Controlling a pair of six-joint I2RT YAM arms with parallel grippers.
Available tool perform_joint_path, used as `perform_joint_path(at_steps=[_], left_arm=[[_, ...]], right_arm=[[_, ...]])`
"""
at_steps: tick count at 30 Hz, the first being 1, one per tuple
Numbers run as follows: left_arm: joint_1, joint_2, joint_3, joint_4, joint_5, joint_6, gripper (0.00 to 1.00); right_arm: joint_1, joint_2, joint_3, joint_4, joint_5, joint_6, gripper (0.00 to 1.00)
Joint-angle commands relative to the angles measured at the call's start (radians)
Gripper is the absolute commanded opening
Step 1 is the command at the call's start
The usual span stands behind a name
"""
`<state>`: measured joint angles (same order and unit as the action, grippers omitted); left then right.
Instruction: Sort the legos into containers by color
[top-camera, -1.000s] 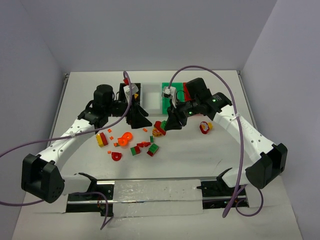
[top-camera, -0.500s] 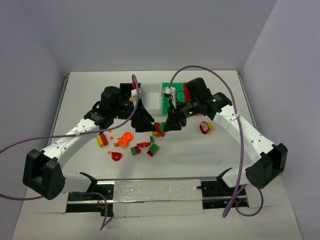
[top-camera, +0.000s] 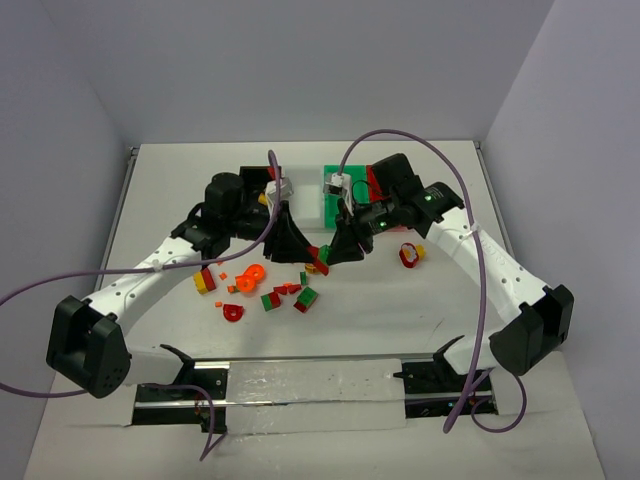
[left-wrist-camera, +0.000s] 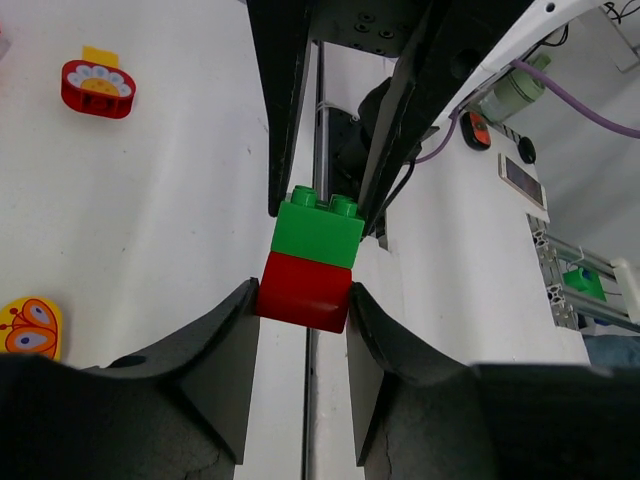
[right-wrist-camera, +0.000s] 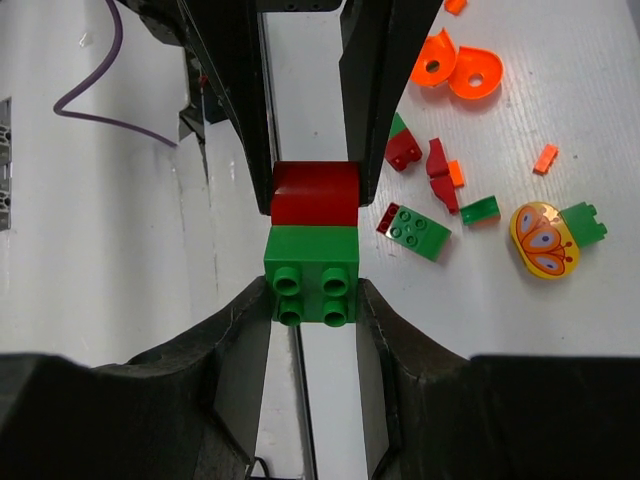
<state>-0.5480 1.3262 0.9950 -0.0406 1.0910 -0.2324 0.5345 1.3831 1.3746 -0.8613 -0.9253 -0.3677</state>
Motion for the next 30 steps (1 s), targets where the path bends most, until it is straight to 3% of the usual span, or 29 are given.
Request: perform_joint_path(at_steps=[1,12,16,20,27,30], left_arm=[[-0.004,-0.007,-0.012,0.030,0.050,0.036,0.00],[0.003,-0.026,-0.105,-0.189,-0.079,0.292,0.00],[0.003,-0.028,-0.097,-0.179,-0.198,0.280,0.00],[0.003,-0.006,-0.065,-0.159,-0.346,0.244,0.00],[0.003,0.044,0.032,-0.174,-0.583,0.176,0.00],[0.003,0.040,0.044,-0.163,-0.637,0.186,0.00]], right_arm=[[-0.045,0.013,0.047,-0.011,-0.060,-0.021,0.00],[-0.265,0.130,0.159,-0.033,0.001,-0.063,0.00],[-0.272,0.195,0.152,0.196,0.261,0.109,0.00],[-0.265,0.292,0.195,0.287,0.442,0.175,0.00],[-0.234,0.473,0.336,0.359,0.634,0.219,0.00],[-0.214,0.571,0.405,0.377,0.679,0.218,0.05]])
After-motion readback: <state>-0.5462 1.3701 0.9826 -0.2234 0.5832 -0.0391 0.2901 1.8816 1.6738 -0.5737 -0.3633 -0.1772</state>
